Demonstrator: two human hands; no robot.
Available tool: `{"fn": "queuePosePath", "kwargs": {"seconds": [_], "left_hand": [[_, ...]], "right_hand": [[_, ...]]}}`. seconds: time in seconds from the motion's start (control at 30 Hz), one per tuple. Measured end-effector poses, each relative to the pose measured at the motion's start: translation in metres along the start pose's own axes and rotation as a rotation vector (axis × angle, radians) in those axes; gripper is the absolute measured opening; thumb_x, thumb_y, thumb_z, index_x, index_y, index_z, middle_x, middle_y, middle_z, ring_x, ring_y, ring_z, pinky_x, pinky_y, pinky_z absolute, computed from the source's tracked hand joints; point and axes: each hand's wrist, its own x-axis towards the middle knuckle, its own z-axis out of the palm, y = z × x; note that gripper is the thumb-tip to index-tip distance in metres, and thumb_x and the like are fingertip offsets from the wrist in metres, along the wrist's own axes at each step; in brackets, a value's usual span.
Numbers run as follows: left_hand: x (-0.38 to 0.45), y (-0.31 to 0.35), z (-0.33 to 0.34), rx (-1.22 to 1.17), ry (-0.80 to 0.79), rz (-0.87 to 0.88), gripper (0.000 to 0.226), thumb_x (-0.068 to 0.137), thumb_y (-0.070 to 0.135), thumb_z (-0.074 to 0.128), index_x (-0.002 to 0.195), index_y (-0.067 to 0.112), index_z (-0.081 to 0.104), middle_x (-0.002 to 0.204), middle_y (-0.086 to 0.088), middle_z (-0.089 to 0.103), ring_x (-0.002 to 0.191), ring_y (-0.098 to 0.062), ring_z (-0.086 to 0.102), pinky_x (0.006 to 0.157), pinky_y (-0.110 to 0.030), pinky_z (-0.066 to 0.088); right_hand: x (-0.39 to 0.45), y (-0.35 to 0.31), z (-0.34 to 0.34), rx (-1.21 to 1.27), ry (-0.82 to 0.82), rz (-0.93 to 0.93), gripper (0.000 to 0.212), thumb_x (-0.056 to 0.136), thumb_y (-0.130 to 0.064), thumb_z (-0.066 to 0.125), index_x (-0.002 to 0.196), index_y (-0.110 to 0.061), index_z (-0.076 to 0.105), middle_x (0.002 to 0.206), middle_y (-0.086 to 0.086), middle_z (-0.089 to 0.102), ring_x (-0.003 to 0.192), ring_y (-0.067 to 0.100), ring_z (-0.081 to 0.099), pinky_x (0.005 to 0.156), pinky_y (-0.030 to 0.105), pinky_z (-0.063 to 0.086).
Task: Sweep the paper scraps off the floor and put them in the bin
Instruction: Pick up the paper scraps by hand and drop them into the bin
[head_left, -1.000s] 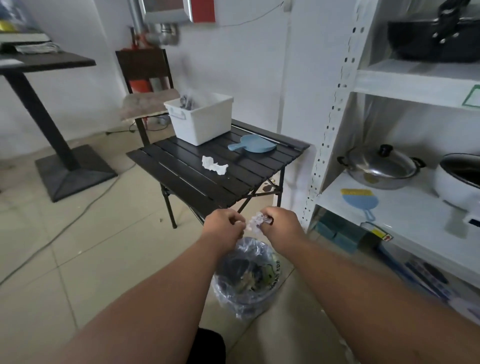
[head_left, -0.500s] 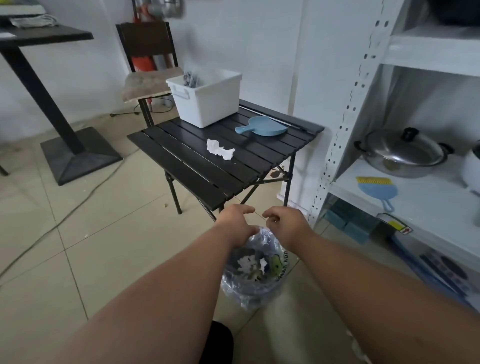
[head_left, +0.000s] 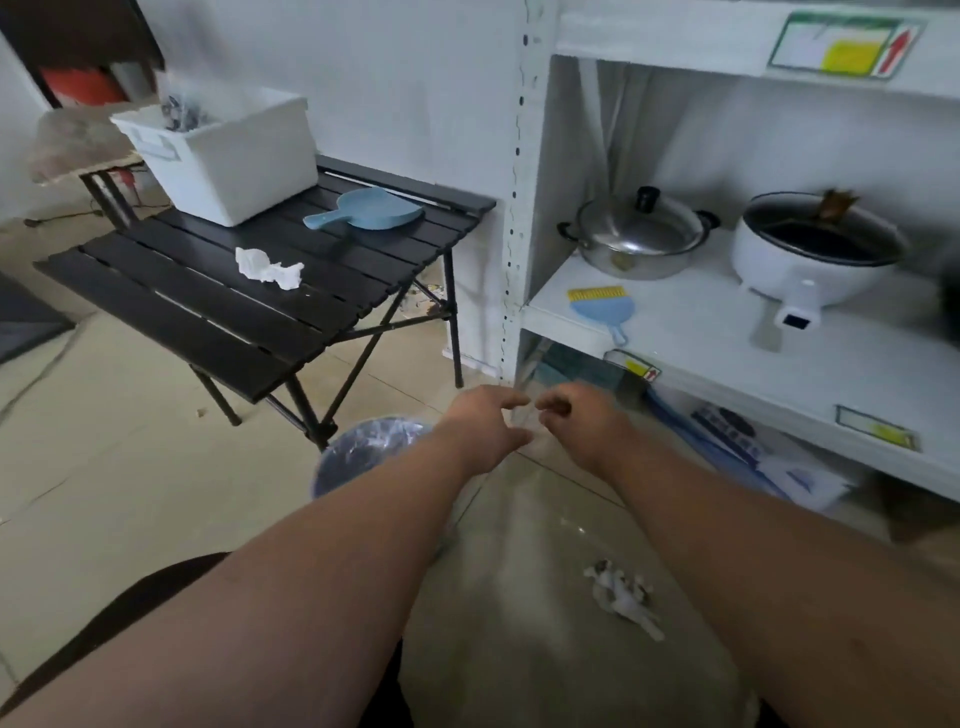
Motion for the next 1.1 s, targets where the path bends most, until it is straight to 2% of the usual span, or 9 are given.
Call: {"fn": "queuePosePath", "kwargs": {"seconds": [0.17,0.37,0.53,0.6,0.67,0.77,0.93,1.03,1.1], "left_hand": [[0.03,0.03,0.073,0.013,-0.133,0.033,0.055,0.086,0.035,0.082,0.137,0.029,0.065,0.135,0.002,0.065,0.117,-0.019,0.065,0.103,-0.036,0.053],[0.064,0.024,0.175,-0.01,-0.293,-0.036,0.056,0.084,0.032,0.084,0.137,0.026,0.066,0.136,0.0,0.065,0.116,-0.018,0.065,0.103,-0.034,0.053],[0.081,-0.009,0.258,0.091,-0.454,-0.059,0.059,0.083,0.032,0.084,0.138,0.028,0.064,0.14,-0.001,0.063,0.116,-0.02,0.067,0.097,-0.025,0.052],[0.085,-0.024,0.285,0.145,-0.504,-0.047,0.063,0.082,0.032,0.083,0.141,0.026,0.061,0.142,-0.002,0.059,0.121,-0.021,0.063,0.1,-0.024,0.048],[0.084,-0.039,0.307,0.177,-0.557,-0.038,0.069,0.079,0.029,0.083,0.144,0.023,0.058,0.141,-0.003,0.056,0.127,-0.021,0.059,0.103,-0.021,0.042],[0.083,-0.057,0.338,0.211,-0.623,-0.011,0.071,0.077,0.027,0.082,0.143,0.017,0.058,0.137,-0.008,0.053,0.121,-0.025,0.06,0.099,-0.02,0.04],[0.083,-0.081,0.386,0.34,-0.729,0.061,0.051,0.074,0.041,0.06,0.124,0.034,0.056,0.119,0.001,0.053,0.113,-0.026,0.056,0.095,-0.036,0.051],[0.084,-0.086,0.396,0.345,-0.755,0.105,0.041,0.082,0.034,0.07,0.122,0.027,0.061,0.119,-0.003,0.052,0.113,-0.026,0.054,0.096,-0.038,0.05],[0.088,-0.088,0.397,0.319,-0.736,0.096,0.034,0.084,0.034,0.072,0.116,0.024,0.065,0.115,-0.006,0.055,0.112,-0.027,0.057,0.094,-0.037,0.052]], "right_hand": [[-0.022,0.093,-0.031,-0.068,0.011,0.167,0.02,0.091,-0.014,0.065,0.106,-0.017,0.077,0.104,0.002,0.074,0.096,0.019,0.068,0.086,0.032,0.055],[-0.044,0.198,-0.014,-0.145,-0.156,0.345,0.029,0.086,-0.005,0.064,0.113,-0.012,0.074,0.112,0.008,0.072,0.105,0.023,0.066,0.089,0.024,0.048],[-0.062,0.275,0.036,-0.234,-0.49,0.47,0.069,0.078,-0.027,0.079,0.141,-0.02,0.052,0.134,0.011,0.052,0.121,0.028,0.056,0.098,0.028,0.045],[-0.071,0.298,0.059,-0.235,-0.531,0.525,0.082,0.08,-0.035,0.077,0.151,-0.02,0.039,0.143,0.015,0.041,0.126,0.033,0.053,0.103,0.031,0.045],[-0.081,0.315,0.083,-0.217,-0.536,0.559,0.086,0.076,-0.041,0.077,0.149,-0.018,0.036,0.139,0.019,0.04,0.12,0.039,0.056,0.099,0.035,0.049],[-0.099,0.332,0.115,-0.117,-0.504,0.597,0.083,0.067,-0.044,0.081,0.135,-0.02,0.042,0.121,0.014,0.041,0.102,0.04,0.061,0.085,0.04,0.055],[-0.098,0.337,0.15,-0.096,-0.425,0.595,0.057,0.082,-0.026,0.074,0.132,-0.013,0.05,0.127,0.018,0.042,0.1,0.04,0.062,0.09,0.043,0.053],[-0.093,0.338,0.16,-0.101,-0.365,0.571,0.035,0.088,-0.025,0.067,0.119,-0.01,0.06,0.116,0.017,0.054,0.098,0.037,0.06,0.084,0.037,0.049],[-0.088,0.338,0.158,-0.083,-0.349,0.579,0.034,0.082,-0.025,0.065,0.111,-0.008,0.067,0.108,0.018,0.064,0.097,0.037,0.061,0.083,0.036,0.047]]}}
